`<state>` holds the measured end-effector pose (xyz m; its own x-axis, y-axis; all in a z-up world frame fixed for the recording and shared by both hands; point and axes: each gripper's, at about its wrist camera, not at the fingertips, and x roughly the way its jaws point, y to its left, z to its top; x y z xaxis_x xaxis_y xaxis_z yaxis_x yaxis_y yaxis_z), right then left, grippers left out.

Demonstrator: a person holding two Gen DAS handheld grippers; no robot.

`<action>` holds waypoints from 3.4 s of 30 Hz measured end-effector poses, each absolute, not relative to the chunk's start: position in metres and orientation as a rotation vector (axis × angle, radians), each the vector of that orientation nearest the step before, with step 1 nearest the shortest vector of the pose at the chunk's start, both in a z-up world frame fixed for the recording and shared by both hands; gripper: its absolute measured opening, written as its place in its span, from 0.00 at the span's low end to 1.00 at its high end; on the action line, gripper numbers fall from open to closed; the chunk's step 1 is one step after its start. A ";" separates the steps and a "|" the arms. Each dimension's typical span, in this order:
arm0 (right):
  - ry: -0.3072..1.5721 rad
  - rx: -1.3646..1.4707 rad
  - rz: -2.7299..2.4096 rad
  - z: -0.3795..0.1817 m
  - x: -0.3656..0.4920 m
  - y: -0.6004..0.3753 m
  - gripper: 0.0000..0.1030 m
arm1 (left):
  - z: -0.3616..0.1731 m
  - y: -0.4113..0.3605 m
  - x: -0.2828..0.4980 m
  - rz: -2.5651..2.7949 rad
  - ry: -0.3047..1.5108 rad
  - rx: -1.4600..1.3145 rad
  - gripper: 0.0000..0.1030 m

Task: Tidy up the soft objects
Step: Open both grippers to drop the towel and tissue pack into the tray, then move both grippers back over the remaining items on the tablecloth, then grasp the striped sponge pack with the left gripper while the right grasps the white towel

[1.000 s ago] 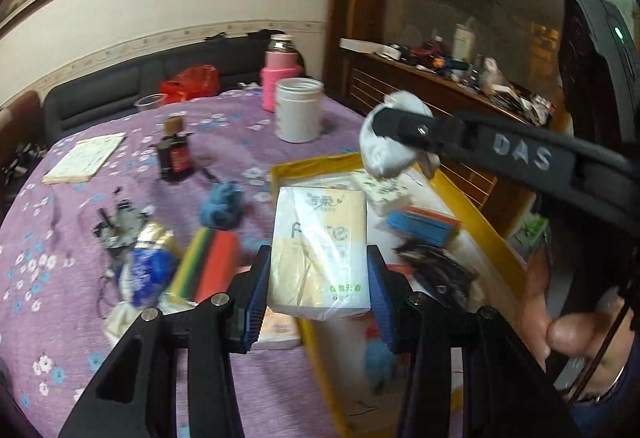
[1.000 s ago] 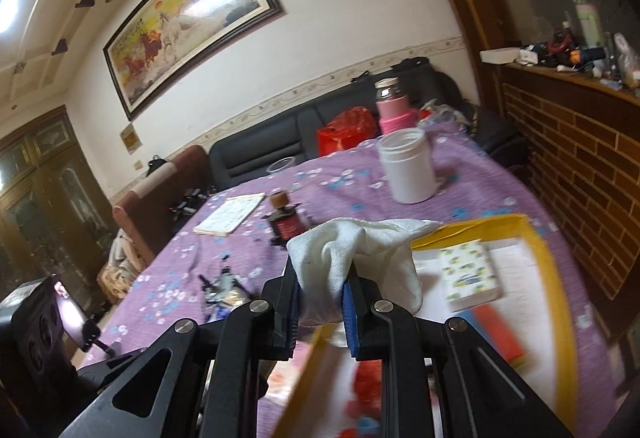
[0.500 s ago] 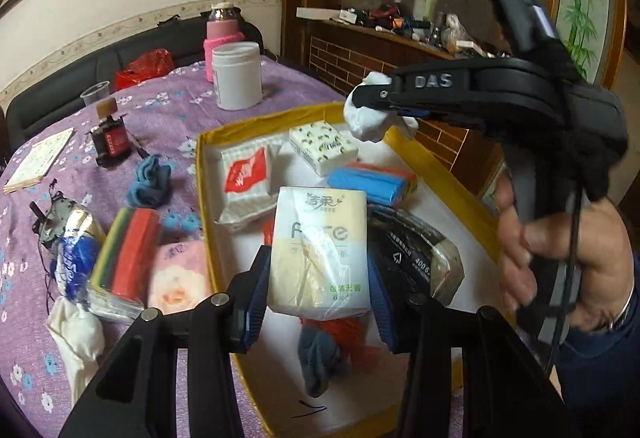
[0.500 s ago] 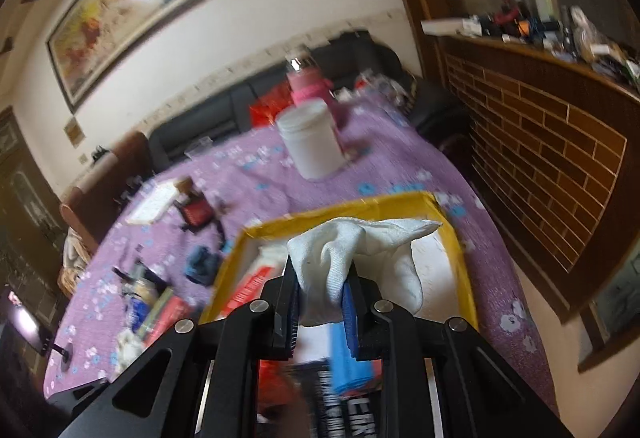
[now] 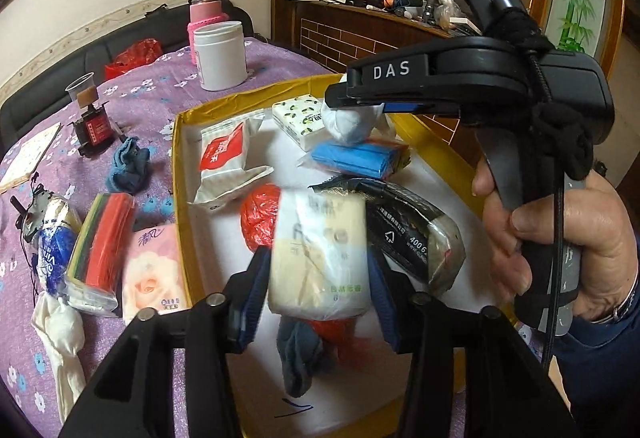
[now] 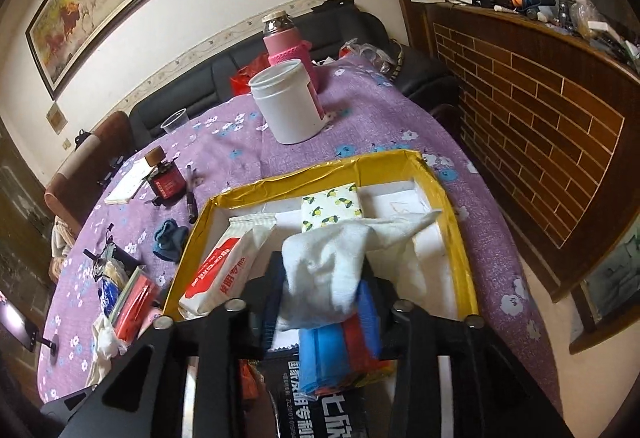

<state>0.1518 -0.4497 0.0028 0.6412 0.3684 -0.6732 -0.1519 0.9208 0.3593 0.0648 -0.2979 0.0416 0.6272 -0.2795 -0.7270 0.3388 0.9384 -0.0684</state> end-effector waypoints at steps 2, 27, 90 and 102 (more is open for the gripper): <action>0.805 0.275 0.298 0.009 0.146 -0.451 0.51 | 0.045 -0.295 0.063 -0.356 0.804 0.072 0.57; 0.709 0.250 0.520 0.063 0.108 -0.350 0.59 | 0.081 -0.187 0.018 -0.199 0.666 -0.051 0.62; 1.047 0.183 0.837 0.015 0.116 -0.220 0.59 | 0.015 -0.010 0.029 -0.025 0.890 -0.208 0.39; 0.980 -0.133 0.890 0.001 0.070 -0.158 0.63 | 0.014 0.034 -0.004 0.125 0.815 -0.273 0.40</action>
